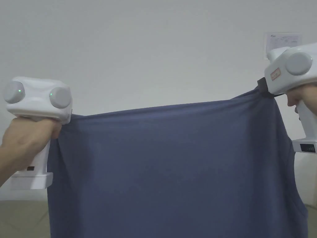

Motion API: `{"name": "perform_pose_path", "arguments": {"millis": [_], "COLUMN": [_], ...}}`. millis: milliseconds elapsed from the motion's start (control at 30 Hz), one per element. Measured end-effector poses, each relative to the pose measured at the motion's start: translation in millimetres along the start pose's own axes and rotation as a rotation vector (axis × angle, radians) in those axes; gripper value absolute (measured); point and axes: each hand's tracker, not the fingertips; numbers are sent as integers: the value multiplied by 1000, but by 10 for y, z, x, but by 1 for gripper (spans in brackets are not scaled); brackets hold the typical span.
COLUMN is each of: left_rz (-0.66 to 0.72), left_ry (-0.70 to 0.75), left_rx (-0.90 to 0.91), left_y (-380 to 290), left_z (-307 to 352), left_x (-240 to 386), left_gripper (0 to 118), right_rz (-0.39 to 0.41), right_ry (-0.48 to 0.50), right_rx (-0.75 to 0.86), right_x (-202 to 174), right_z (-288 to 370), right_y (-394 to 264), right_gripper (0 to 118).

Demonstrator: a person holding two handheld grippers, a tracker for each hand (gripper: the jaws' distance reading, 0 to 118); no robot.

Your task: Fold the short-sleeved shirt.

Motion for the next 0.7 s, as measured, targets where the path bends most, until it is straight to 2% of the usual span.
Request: {"name": "perform_pose_path", "arguments": {"millis": [200,300,400,600,633,667,700], "left_rz": [32,-19,-9,-50,-97,-98,-102], "left_ry": [10,38,33,27,21,10,6], "left_rx": [14,13,-5,-75,-123,-134,-151], "left_y": [-36,-99,-208,-847,-583,-587,-906], "left_z": [-555,-857,-1091,-1461,-1319,-1323,-1457], "left_x": [228,413,480,680,609,613,664], "left_gripper": [3,3,3,3,3,3,3], "right_rz": [18,10,24,29,25,23,21], "right_ry": [-27,-32,-35,21,19,20,29], "right_rx": [0,-10,-43,-136,-162,-154,-182], "right_x": [-90,-129,-181,-298,-325,-344,-371], "right_z": [-566,-844,-1107,-1442,-1449,-1439,-1411], "right_y": [-35,-149,-373,-1072,-1262,-1414,-1632], "right_gripper": [1,1,1,1,1,1,1]}}
